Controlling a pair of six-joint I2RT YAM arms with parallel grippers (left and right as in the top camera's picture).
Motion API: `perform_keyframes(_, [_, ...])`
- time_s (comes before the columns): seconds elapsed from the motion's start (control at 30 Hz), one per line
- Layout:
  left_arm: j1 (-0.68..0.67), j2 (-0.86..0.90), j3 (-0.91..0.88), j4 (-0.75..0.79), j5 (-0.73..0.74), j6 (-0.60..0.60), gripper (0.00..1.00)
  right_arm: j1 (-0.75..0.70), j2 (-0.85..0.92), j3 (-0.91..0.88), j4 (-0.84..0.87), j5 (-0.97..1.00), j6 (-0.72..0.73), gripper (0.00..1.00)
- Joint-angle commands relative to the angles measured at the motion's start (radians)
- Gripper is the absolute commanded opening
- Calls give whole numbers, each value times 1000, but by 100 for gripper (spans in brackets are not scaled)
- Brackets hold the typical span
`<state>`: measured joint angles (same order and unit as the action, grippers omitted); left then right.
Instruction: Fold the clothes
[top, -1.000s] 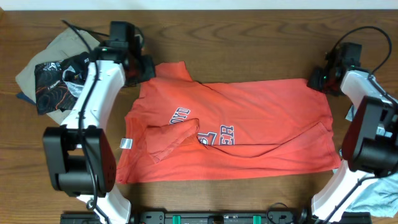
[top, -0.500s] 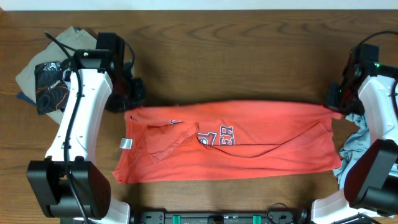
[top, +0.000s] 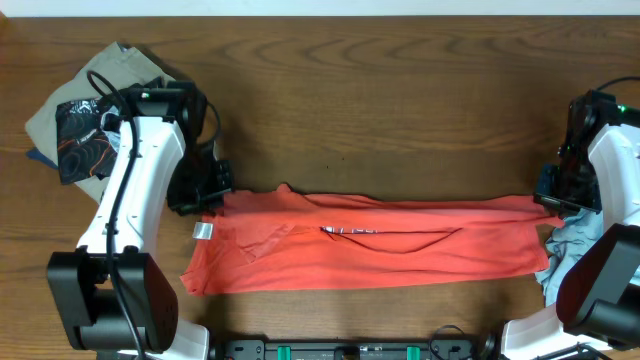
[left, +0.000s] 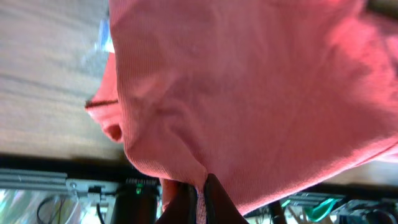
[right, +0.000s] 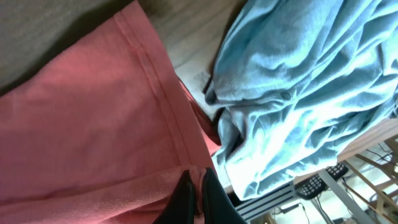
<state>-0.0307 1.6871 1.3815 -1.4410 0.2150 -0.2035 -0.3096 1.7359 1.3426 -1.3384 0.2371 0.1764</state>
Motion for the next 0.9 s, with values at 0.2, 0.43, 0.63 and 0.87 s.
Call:
perform_keyframes(0.2, [2, 0, -127, -10, 1, 32, 6, -10, -10, -14, -40, 29, 10, 3])
perform_keyframes(0.43, [2, 0, -201, -13, -86, -8, 6, -11, -10, -65, -50, 29, 9, 6])
perform_keyframes(0.63, [2, 0, -214, -9, -105, -16, 6, -16, -10, -134, -13, 77, 10, 23])
perform_keyframes(0.87, [2, 0, -214, -10, -148, -53, 17, -62, -10, -146, 22, 63, 36, 35])
